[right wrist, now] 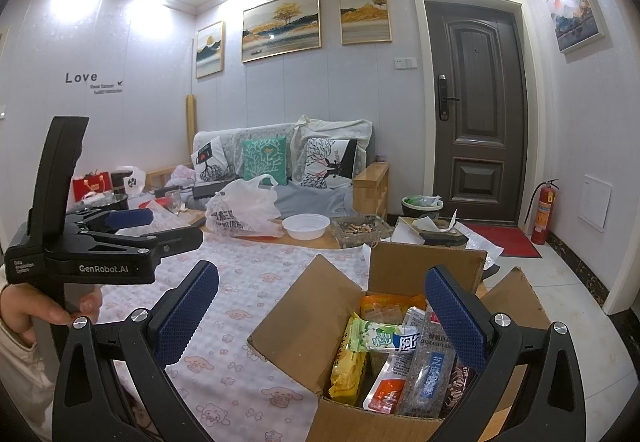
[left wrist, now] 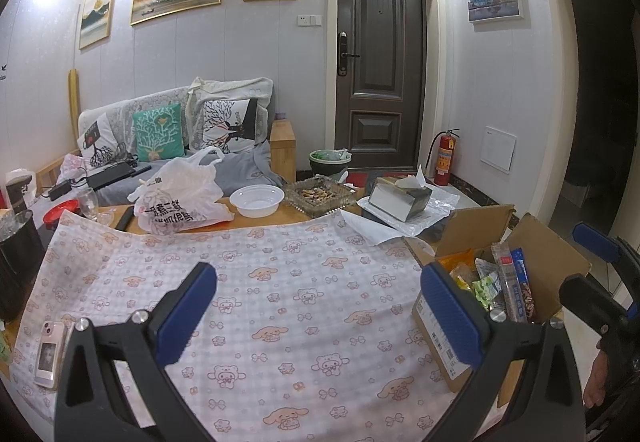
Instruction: Organize snacks
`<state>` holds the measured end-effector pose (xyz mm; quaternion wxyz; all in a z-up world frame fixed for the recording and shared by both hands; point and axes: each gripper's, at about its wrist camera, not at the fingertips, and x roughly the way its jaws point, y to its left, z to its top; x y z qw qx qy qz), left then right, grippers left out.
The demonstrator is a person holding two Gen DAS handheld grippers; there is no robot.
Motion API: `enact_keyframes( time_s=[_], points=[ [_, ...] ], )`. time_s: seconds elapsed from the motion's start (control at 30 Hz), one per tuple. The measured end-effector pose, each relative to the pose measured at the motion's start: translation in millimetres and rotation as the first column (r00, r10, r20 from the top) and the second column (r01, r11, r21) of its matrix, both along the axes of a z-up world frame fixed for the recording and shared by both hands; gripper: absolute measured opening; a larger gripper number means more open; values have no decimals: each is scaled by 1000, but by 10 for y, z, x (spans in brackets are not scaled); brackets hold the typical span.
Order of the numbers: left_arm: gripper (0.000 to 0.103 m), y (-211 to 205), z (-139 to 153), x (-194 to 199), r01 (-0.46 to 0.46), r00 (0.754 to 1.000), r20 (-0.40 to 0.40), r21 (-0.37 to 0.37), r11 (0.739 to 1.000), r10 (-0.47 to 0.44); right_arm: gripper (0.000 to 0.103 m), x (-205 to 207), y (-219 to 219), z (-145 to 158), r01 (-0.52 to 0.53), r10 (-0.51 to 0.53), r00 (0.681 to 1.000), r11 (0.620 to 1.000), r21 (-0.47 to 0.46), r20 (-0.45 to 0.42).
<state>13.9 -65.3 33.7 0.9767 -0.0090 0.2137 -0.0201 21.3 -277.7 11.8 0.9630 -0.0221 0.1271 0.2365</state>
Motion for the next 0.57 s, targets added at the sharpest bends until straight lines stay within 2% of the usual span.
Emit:
enact_keyframes(
  time_s=[0.57],
  points=[
    [101, 12, -62, -51, 11, 1000, -4, 3, 1000, -11, 103, -51, -11, 13, 6, -6, 1000, 1000, 0, 0]
  ],
)
